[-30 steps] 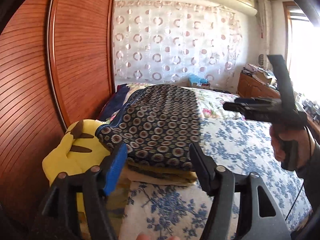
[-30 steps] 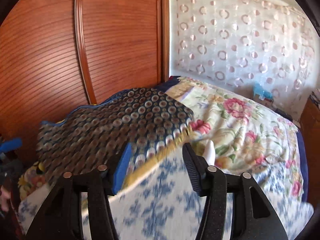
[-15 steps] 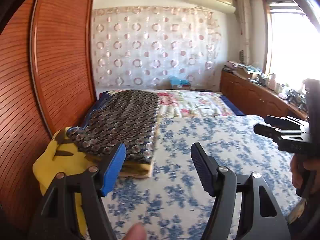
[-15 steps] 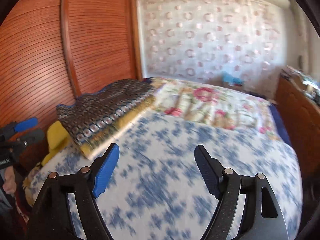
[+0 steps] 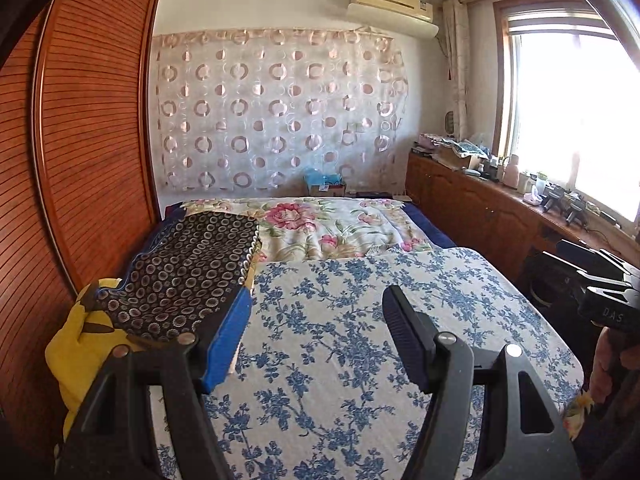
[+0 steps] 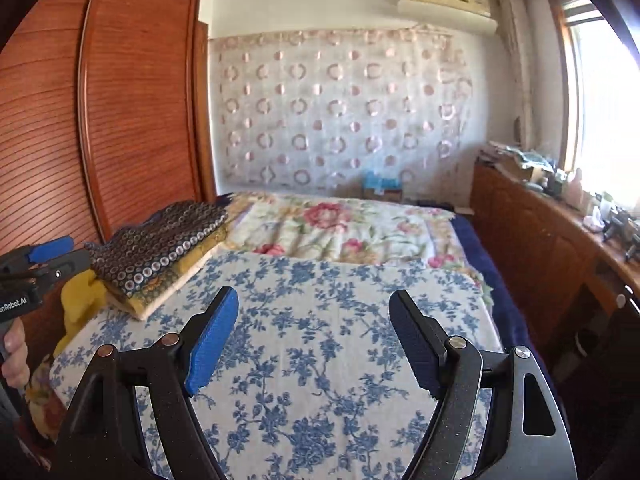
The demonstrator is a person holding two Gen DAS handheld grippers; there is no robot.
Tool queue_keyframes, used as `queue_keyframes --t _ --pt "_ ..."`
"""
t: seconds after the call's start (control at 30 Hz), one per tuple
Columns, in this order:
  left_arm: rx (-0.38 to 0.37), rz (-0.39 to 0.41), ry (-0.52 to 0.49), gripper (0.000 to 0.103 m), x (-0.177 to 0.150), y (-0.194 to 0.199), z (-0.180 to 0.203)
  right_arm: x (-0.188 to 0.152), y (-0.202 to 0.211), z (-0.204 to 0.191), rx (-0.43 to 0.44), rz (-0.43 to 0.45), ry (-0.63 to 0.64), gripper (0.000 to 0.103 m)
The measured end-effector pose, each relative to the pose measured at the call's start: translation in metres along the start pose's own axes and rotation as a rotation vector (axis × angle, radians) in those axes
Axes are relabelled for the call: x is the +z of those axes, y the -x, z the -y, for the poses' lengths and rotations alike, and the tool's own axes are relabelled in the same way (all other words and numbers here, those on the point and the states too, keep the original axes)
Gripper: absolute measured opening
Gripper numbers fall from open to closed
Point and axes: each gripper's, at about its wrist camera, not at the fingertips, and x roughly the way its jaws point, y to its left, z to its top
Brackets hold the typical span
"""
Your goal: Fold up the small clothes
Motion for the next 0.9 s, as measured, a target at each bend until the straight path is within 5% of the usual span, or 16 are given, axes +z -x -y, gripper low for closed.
queue_keyframes --t 0.9 --pt "0.01 0.057 -0.004 0.068 0.017 0.029 0.012 0.007 0.047 0.019 -0.071 0.102 -0.051 0.08"
